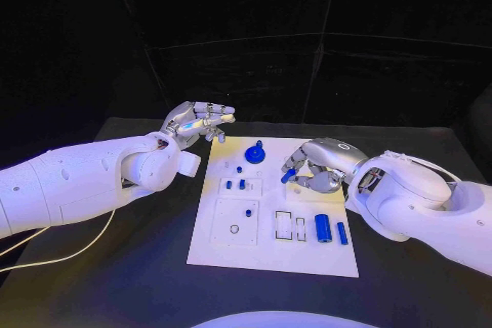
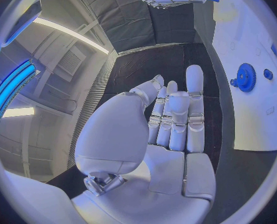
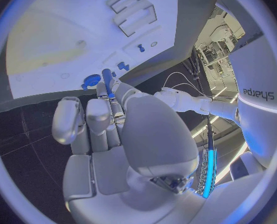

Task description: Assemble the parts on the task board

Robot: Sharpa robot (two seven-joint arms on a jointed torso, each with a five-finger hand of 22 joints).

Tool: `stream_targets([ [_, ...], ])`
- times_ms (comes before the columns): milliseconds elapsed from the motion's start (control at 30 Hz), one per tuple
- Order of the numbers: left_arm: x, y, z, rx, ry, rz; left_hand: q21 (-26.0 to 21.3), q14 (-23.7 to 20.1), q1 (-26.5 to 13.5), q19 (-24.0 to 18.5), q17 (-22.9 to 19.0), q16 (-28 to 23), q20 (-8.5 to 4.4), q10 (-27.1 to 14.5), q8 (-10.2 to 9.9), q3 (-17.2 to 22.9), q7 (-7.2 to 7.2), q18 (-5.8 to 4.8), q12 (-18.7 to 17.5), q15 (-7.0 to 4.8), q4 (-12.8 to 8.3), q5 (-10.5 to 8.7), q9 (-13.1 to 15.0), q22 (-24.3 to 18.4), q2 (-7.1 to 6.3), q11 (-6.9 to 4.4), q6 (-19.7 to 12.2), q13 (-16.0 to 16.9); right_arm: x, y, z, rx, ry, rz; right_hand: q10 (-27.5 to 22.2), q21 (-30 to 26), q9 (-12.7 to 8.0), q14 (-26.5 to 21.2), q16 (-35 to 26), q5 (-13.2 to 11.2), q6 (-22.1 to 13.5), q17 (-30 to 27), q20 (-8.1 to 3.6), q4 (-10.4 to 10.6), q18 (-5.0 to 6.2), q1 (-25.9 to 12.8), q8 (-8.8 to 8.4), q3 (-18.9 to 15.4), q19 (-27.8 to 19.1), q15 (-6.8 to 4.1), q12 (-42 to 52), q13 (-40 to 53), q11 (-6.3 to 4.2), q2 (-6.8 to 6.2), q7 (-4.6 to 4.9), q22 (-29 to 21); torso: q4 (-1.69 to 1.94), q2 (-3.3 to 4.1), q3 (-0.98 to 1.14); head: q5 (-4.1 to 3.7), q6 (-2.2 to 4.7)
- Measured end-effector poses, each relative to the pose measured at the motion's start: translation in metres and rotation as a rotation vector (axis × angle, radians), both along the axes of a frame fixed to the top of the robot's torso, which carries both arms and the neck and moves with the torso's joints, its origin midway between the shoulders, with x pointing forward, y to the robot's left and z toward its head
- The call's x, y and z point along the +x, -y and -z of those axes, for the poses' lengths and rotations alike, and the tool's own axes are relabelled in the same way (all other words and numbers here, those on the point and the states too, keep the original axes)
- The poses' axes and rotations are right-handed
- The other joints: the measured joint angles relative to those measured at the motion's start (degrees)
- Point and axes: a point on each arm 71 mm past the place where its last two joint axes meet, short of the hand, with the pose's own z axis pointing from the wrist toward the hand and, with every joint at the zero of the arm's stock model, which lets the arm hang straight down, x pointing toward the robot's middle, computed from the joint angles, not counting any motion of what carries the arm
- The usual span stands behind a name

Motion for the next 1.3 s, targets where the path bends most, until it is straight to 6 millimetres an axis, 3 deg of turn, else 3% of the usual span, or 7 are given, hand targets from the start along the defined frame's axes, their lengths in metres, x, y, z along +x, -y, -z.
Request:
stream_targets([
  [267,0.001,0.005,0.0,-0.002,0.0,0.008,0.0,0.0,0.0,0.0,0.0,0.0,0.0,0.0,0.0,0.0,0.0,-0.01,0.0,0.0,0.0,0.0,0.0,0.0,0.0,0.0,0.0,0.0,-0.01,-0.048,-0.002,0.071,-0.028,-0.109,0.0,0.0,0.0,0.0,0.4,0.3,0.0,0.3,0.0,-0.1,0.0,-0.2,-0.04,0.5,0.0,0.0,-0.2,0.0,0.01,-0.25,0.0,0.0,0.01,0.1,-0.02,0.54,-0.17],
  [367,0.001,0.006,0.0,-0.003,0.0,0.01,0.0,0.0,0.0,0.0,0.0,0.0,0.0,0.0,0.0,0.0,0.0,-0.01,0.0,0.0,0.0,0.0,0.0,0.0,0.0,0.0,0.0,0.0,-0.014,-0.061,0.009,0.073,-0.055,-0.145,0.0,0.0,0.0,0.0,0.4,0.3,0.0,0.3,0.0,-0.3,0.0,-0.2,-0.05,0.6,0.0,0.0,-0.5,0.0,0.01,-0.25,0.0,0.0,0.03,0.12,-0.02,0.62,-0.38],
  [500,0.001,0.008,0.0,-0.004,0.0,0.013,0.0,0.0,0.0,0.0,0.0,0.0,0.0,0.0,0.0,0.0,0.0,-0.01,0.0,0.0,0.0,0.0,0.0,0.0,0.0,0.0,0.0,0.0,-0.022,-0.076,0.025,0.082,-0.095,-0.19,0.0,0.0,-0.1,0.0,0.4,0.6,0.0,0.3,0.0,-0.3,0.0,-0.3,-0.07,1.1,0.0,0.0,-0.7,0.0,0.02,-0.31,0.01,-0.1,0.04,0.12,-0.05,1.27,-0.83],
  [1000,0.002,0.011,0.0,-0.004,0.001,0.018,-0.2,0.0,0.0,0.0,-0.1,0.0,0.0,-0.2,0.2,0.0,0.0,0.0,0.0,0.0,0.0,0.0,0.0,-0.1,0.0,-0.21,0.0,0.0,-0.032,-0.097,0.057,0.037,-0.155,-0.283,0.0,0.0,-0.1,0.0,0.4,0.7,0.0,0.4,0.0,-0.5,0.01,-0.8,-0.41,1.3,0.0,0.0,-0.9,0.0,0.02,-0.83,-0.01,-0.1,-0.03,0.09,0.04,2.48,-1.79],
  [1300,0.002,0.013,0.0,-0.004,0.001,0.02,-0.2,0.0,0.0,0.0,0.0,0.0,0.0,-0.2,0.2,0.0,0.0,-0.01,0.0,0.0,0.0,0.0,0.0,-0.1,0.0,-0.21,0.0,0.0,-0.033,-0.102,0.062,-0.019,-0.156,-0.304,0.0,0.0,-0.1,0.0,0.4,0.7,-0.1,0.4,0.0,-0.5,0.0,-0.8,-0.42,1.3,0.0,0.0,-0.9,0.0,0.02,-0.83,-0.06,-0.2,-0.07,0.08,0.05,2.55,-2.05],
])
